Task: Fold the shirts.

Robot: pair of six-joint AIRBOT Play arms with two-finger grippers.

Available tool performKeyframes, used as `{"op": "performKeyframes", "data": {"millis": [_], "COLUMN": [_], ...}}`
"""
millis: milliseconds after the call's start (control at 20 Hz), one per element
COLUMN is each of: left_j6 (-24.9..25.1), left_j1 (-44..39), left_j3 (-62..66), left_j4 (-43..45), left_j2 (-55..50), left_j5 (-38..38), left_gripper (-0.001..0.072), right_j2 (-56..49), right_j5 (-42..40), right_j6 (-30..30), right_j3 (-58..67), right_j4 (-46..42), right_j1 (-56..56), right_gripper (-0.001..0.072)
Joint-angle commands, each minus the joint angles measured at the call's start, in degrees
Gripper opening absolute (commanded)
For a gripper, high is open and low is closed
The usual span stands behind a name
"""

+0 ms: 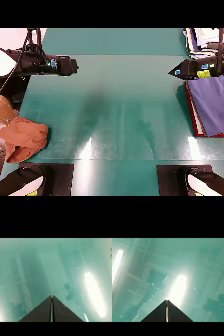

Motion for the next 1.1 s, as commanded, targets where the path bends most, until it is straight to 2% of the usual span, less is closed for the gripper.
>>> {"op": "performKeyframes", "data": {"millis": [0, 400, 650, 750, 900, 1050], "left_j6": [0.0, 0.0, 0.1, 0.0, -0.4, -0.4], "left_j1": [0.0, 0.0, 0.0, 1.0, 5.7, 11.7], "left_j3": [0.0, 0.0, 0.0, 0.4, -1.0, -9.0], "left_j4": [0.0, 0.0, 0.2, 5.2, 18.6, 28.2], "left_j2": [0.0, 0.0, 0.0, 0.8, 6.3, 15.5], "left_j5": [0.0, 0.9, 7.3, 2.2, -13.6, -19.3], "left_gripper": [0.0025, 0.0025, 0.0025, 0.0024, 0.0024, 0.0025], "right_j2": [-0.2, -0.2, -0.2, -0.2, -0.2, -0.2], "right_j5": [-0.7, -0.6, -0.5, -0.6, -0.5, -0.6], "right_j6": [0.0, 0.0, 0.0, 0.0, 0.0, 0.0], "right_j3": [0.2, 0.2, 0.2, 0.2, 0.2, 0.2], "right_j4": [0.0, 0.0, 0.0, 0.0, 0.0, 0.0], "right_j1": [0.2, 0.2, 0.2, 0.2, 0.2, 0.2], "right_gripper": [0.002, 0.002, 0.002, 0.002, 0.002, 0.002]}}
